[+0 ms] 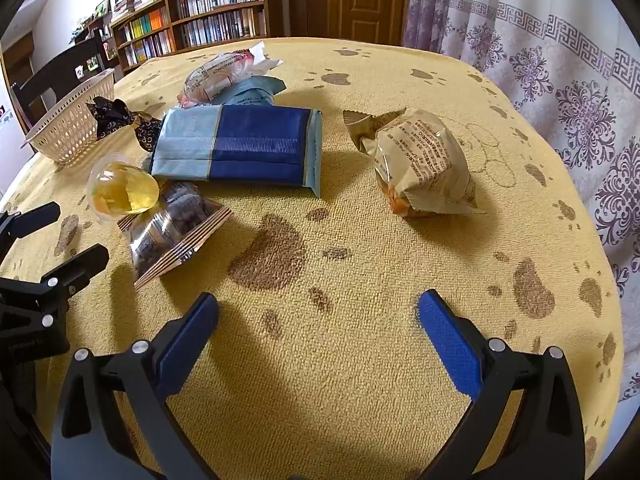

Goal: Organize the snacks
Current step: 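Move the left tool toward the black-wrapped chocolate ball, then grasp the black-wrapped chocolate ball with the left tool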

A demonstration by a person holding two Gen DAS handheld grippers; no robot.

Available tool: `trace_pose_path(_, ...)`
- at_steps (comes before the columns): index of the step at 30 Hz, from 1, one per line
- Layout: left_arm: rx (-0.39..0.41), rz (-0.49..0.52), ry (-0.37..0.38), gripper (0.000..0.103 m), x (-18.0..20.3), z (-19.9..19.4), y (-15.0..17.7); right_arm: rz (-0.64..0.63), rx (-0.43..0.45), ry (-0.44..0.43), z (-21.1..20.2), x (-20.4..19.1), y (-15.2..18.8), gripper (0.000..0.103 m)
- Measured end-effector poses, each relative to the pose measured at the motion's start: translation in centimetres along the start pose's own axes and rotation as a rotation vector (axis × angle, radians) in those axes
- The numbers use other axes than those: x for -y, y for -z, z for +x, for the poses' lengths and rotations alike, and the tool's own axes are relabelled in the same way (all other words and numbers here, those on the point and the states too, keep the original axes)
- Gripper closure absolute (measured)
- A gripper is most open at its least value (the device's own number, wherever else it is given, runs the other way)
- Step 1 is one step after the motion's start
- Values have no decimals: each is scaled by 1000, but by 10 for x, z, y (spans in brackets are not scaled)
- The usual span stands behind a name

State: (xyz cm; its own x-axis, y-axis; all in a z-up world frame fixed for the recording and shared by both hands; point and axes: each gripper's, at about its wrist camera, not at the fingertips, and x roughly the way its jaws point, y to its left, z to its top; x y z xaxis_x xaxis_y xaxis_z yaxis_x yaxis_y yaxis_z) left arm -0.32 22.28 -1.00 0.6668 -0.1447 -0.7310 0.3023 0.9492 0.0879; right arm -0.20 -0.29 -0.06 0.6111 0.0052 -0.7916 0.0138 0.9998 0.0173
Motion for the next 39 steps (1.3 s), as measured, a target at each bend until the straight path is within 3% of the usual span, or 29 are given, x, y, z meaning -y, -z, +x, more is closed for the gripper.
trace_pose_path(11,10,-28,6,3,-12,-10,-6,-9,25,-72,-9,-5,-1,5)
trace_pose_path(21,78,-66,-29,3,-32,-20,-36,-32,51,-156,-22,-19,0,5)
trace_pose_path(27,81,-45,-11,3,-28,-11,-59,-31,63,-186,-27,-20,0,5)
trace_pose_path(39,18,-45,55,28,-20,43,-85,-44,78,-215,-31,-23,-1,5)
